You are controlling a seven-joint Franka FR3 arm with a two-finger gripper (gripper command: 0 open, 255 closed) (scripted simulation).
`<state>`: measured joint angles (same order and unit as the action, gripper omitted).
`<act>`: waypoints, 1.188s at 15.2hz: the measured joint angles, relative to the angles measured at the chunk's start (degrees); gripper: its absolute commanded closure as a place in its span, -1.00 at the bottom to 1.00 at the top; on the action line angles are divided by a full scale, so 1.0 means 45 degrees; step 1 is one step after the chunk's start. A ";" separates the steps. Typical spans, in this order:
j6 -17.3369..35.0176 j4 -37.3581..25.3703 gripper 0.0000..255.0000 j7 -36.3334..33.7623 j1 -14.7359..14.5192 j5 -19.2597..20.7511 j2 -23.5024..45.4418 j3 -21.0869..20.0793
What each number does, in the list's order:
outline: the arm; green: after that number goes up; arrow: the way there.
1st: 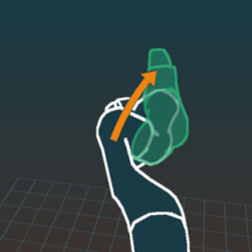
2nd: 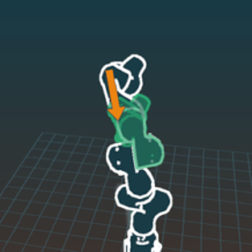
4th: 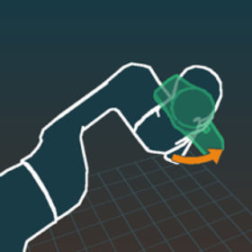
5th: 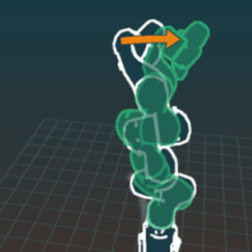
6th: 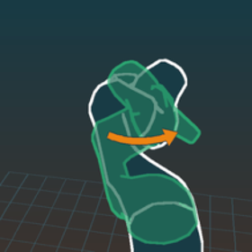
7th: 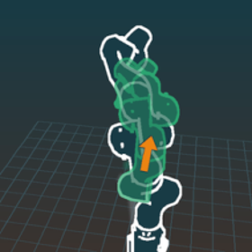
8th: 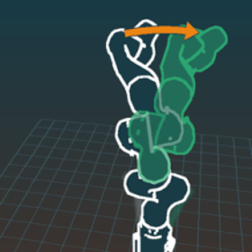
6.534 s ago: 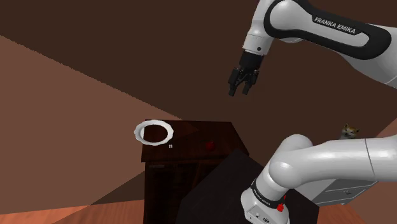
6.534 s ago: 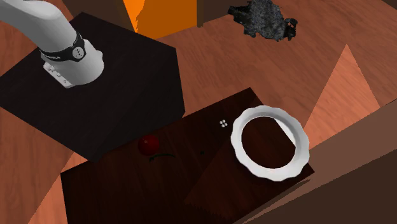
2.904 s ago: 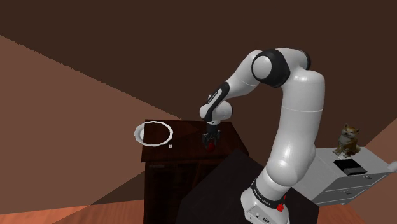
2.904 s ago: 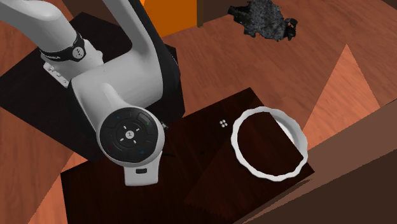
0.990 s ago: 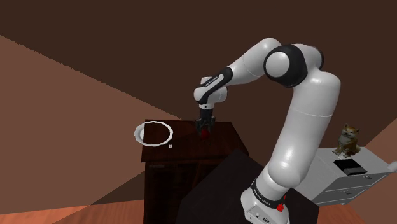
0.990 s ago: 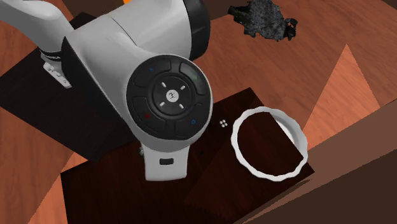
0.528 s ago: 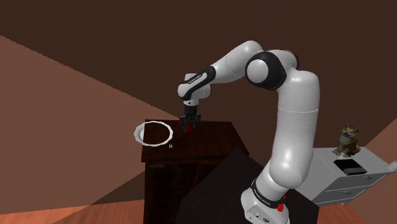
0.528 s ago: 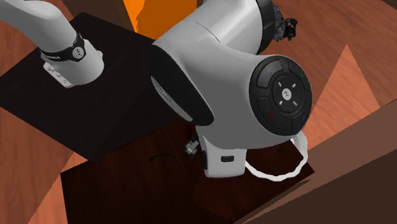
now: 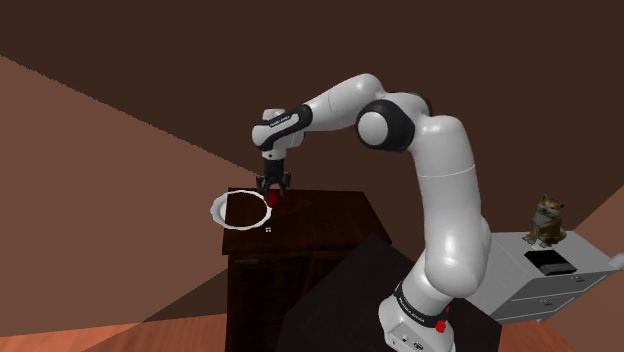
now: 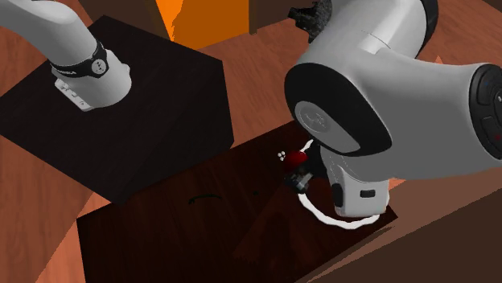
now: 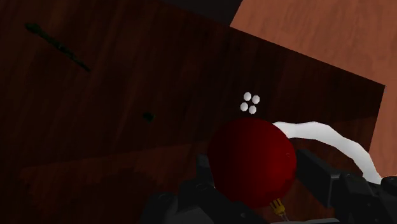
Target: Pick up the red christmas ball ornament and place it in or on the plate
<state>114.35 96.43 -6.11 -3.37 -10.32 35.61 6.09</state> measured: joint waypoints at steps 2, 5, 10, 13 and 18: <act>-0.0611 -0.1493 1.00 -0.0323 -0.0101 -0.0031 0.0859 -0.0111; -0.1644 -0.4120 1.00 -0.0852 -0.0251 -0.0067 0.2389 -0.0279; -0.3616 -0.8850 1.00 -0.1558 -0.0316 -0.0063 0.5072 -0.0474; -0.3496 -0.9106 1.00 -0.1593 -0.0340 -0.0075 0.5446 -0.0497; -0.3077 -0.9196 1.00 -0.1548 -0.0335 -0.0098 0.5959 -0.0518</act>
<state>100.50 55.05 -13.07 -4.88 -10.76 62.43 3.76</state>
